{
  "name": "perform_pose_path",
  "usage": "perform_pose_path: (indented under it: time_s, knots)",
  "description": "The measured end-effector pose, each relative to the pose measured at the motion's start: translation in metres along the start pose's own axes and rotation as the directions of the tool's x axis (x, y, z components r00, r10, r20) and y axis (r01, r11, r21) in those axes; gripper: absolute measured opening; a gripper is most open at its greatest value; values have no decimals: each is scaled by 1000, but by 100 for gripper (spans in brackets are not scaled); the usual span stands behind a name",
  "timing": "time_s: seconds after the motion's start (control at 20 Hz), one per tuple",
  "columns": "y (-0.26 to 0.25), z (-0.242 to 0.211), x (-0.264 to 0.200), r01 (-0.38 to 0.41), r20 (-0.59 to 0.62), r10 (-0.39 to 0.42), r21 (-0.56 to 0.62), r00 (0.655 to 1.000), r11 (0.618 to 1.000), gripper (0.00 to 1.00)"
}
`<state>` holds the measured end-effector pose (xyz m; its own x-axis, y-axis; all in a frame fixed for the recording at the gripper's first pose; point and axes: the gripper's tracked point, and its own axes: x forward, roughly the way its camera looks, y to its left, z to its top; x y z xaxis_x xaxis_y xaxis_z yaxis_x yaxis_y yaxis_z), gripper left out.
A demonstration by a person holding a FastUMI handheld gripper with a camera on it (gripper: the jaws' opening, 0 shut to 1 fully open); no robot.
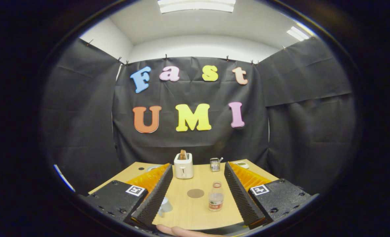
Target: Take the bottle from table, then pour the juice into the cup, finally place the bottle on the coaster
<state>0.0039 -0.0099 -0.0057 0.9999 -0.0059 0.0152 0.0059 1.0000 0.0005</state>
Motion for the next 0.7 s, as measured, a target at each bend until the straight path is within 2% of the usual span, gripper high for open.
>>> perform_pose_path:
  time_s: [0.7]
  knots:
    - [-8,-25,23,12,12,-12,-36,1000,999,100]
